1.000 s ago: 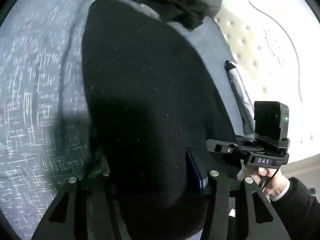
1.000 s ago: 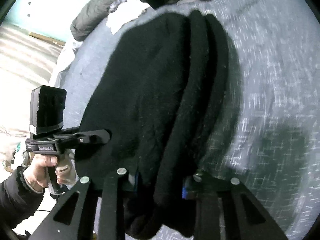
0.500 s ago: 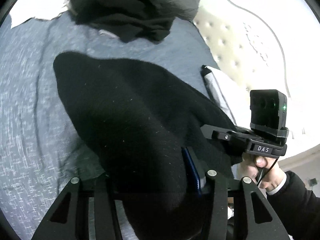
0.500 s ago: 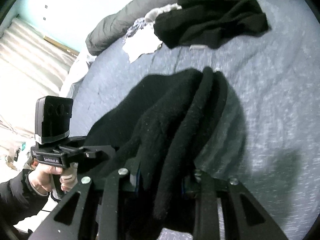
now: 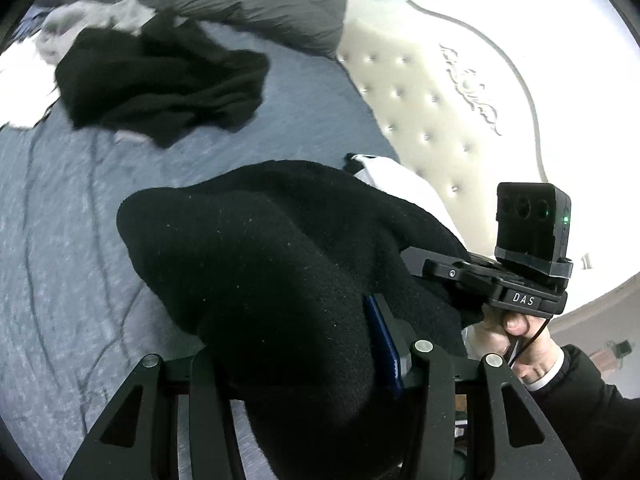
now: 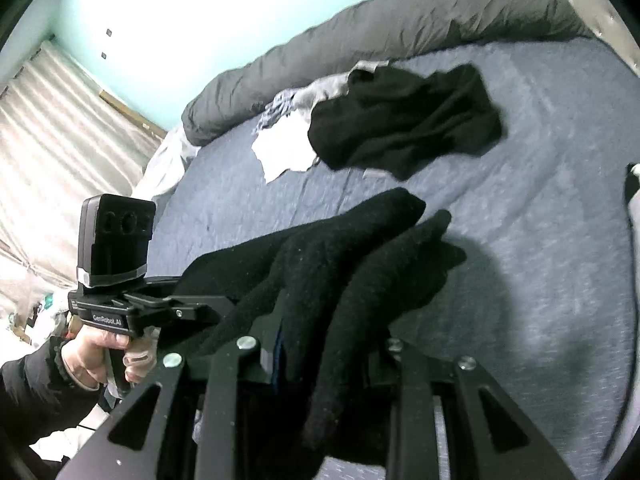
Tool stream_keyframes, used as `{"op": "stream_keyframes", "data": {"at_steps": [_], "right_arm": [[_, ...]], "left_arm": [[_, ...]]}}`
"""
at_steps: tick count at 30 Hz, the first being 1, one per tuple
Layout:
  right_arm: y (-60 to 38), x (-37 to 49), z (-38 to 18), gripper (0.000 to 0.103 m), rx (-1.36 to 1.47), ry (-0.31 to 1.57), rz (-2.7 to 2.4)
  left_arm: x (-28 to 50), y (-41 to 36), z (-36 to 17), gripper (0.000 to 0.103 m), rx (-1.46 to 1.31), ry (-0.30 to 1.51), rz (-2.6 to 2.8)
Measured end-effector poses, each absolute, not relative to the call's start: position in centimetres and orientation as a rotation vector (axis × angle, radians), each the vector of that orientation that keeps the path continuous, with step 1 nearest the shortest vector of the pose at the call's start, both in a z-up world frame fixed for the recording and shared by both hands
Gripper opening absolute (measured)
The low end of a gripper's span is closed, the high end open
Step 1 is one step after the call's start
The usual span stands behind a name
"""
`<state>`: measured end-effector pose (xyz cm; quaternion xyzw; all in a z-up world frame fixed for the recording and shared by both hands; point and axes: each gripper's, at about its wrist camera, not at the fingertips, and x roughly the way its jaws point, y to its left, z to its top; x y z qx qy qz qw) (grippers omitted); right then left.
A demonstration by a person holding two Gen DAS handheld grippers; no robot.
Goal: Fold clothes
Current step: 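Lift the folded black sweatshirt with both tools and carry it toward the headboard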
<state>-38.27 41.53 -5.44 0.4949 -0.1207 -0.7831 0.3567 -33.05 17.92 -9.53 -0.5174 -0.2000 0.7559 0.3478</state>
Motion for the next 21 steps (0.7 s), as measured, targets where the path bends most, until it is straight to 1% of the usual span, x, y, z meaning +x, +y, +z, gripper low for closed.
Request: {"op": "stream_keyframes", "data": {"at_steps": [12, 21], "right_arm": [[51.2, -41.2, 2.5, 0.026, 1.177, -0.295, -2.152], [60.6, -45.1, 7.0, 0.026, 1.115, -0.25, -2.26]], "left_arm": [[-37.4, 28.8, -1.7, 0.051, -1.222, -0.448, 1.953], [-41.7, 39.3, 1.6, 0.051, -1.162, -0.436, 1.928]]}}
